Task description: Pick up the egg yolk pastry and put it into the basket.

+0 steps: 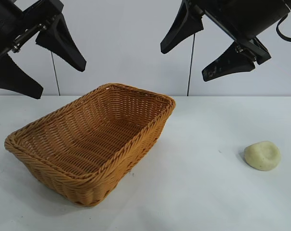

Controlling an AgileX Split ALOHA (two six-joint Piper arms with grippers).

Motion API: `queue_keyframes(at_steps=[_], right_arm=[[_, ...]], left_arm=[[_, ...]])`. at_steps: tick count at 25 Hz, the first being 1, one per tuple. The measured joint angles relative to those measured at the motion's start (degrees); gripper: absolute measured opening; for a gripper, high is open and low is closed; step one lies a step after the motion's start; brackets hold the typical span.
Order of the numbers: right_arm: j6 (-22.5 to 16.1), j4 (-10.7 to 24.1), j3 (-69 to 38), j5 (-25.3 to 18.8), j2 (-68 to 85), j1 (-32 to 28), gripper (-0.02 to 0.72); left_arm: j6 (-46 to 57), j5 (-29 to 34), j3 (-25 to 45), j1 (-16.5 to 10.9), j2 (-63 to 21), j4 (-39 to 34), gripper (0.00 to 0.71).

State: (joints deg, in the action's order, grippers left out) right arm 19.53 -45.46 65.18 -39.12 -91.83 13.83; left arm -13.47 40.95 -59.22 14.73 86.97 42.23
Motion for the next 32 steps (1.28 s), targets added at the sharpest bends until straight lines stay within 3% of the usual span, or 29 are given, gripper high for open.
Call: queue_keyframes(at_steps=[28, 32], right_arm=[[0.0, 0.0, 0.0, 0.0, 0.0, 0.0, 0.642], [0.0, 0.0, 0.0, 0.0, 0.0, 0.0, 0.642]], left_arm=[[0.0, 0.1, 0.0, -0.1, 0.0, -0.1, 0.668], [1.8, 2.2, 0.0, -0.4, -1.5, -3.1, 0.668]])
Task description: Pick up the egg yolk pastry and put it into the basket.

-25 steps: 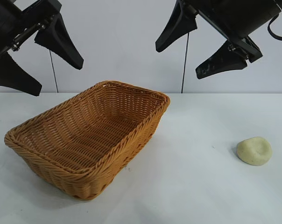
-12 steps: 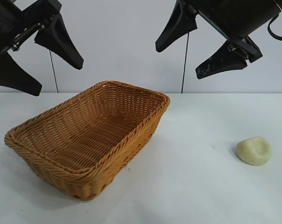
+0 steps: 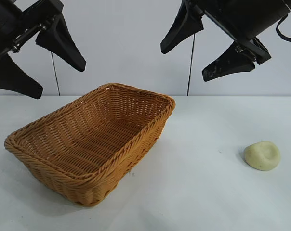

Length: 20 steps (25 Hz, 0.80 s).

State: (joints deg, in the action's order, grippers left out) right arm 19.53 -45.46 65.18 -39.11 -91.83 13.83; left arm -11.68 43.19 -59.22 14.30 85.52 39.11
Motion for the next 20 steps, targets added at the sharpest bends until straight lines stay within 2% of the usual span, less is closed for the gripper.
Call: queue_keyframes(at_steps=[4, 13, 16, 20], right_arm=[[0.0, 0.0, 0.0, 0.0, 0.0, 0.0, 0.642], [0.0, 0.0, 0.0, -0.1, 0.0, 0.0, 0.642], [0.0, 0.0, 0.0, -0.2, 0.0, 0.0, 0.642], [0.0, 0.0, 0.0, -0.3, 0.0, 0.0, 0.642]], left_arm=[[6.5, 1.1, 1.2, 0.0, -4.7, -3.9, 0.668], [26.9, 0.6, 11.2, 0.4, -14.9, -6.4, 0.668], [35.7, -0.8, 12.0, 2.3, -15.8, -9.1, 0.668], [49.5, -2.7, 12.0, 6.9, -15.8, -18.3, 0.668]])
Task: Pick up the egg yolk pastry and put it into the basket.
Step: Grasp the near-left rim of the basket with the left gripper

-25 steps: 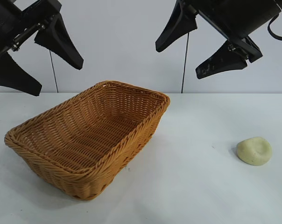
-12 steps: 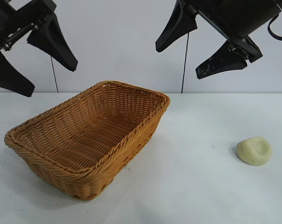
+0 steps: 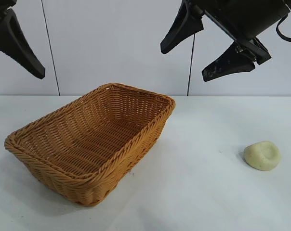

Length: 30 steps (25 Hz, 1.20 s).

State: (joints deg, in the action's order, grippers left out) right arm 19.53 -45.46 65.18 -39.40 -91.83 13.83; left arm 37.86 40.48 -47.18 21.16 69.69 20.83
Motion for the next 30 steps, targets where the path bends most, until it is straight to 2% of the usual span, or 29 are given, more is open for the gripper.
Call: queue_keyframes(at_steps=[2, 4, 7, 10, 18, 25, 30], right_arm=[[0.0, 0.0, 0.0, 0.0, 0.0, 0.0, 0.642], [0.0, -0.1, 0.0, -0.1, 0.0, 0.0, 0.642], [0.0, 0.0, 0.0, -0.3, 0.0, 0.0, 0.642], [0.0, 0.0, 0.0, -0.3, 0.0, 0.0, 0.642], [0.0, 0.0, 0.0, -0.4, 0.0, 0.0, 0.642], [-0.1, 0.0, 0.0, -0.4, 0.0, 0.0, 0.642], [-0.2, 0.0, 0.0, -0.4, 0.0, 0.0, 0.642]], left_arm=[[7.2, -0.3, 0.0, 2.2, 0.0, -5.1, 0.668], [13.5, -0.4, 0.0, 3.2, 0.0, -10.5, 0.668], [22.5, -0.4, 0.0, 3.4, 0.0, -17.7, 0.668], [26.6, 0.3, 0.0, 3.4, 1.1, -21.3, 0.668], [27.3, 0.0, 0.0, 3.4, 9.1, -20.8, 0.668], [27.4, -5.8, 0.0, 3.4, 14.0, -14.0, 0.668], [27.4, -7.7, 0.0, 3.4, 18.5, -12.5, 0.668]])
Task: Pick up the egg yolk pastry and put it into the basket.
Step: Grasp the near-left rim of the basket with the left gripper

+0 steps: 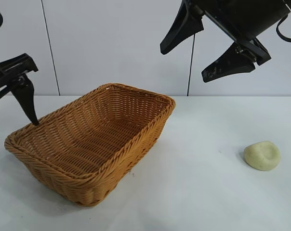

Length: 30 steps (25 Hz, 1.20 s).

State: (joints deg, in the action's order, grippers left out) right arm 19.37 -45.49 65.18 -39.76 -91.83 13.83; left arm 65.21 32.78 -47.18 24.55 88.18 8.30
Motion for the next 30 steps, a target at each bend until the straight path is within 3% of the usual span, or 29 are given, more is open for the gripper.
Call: queue_keyframes(at_steps=[9, 25, 27, 30], right_arm=[[0.0, 0.1, 0.0, 0.0, 0.0, 0.0, 0.642], [-0.1, 0.1, 0.0, 0.0, 0.0, 0.0, 0.642], [-0.1, 0.1, 0.0, 0.0, 0.0, 0.0, 0.642], [-0.1, 0.1, 0.0, 0.0, 0.0, 0.0, 0.642]], left_arm=[[0.2, -10.1, 0.0, 0.0, 7.4, 3.4, 0.668], [0.2, -13.2, 0.0, 0.0, 11.8, 3.4, 0.66], [0.2, -13.2, 0.0, 0.0, 11.8, 3.4, 0.613], [0.2, -12.9, 0.0, 0.0, 11.8, 3.4, 0.437]])
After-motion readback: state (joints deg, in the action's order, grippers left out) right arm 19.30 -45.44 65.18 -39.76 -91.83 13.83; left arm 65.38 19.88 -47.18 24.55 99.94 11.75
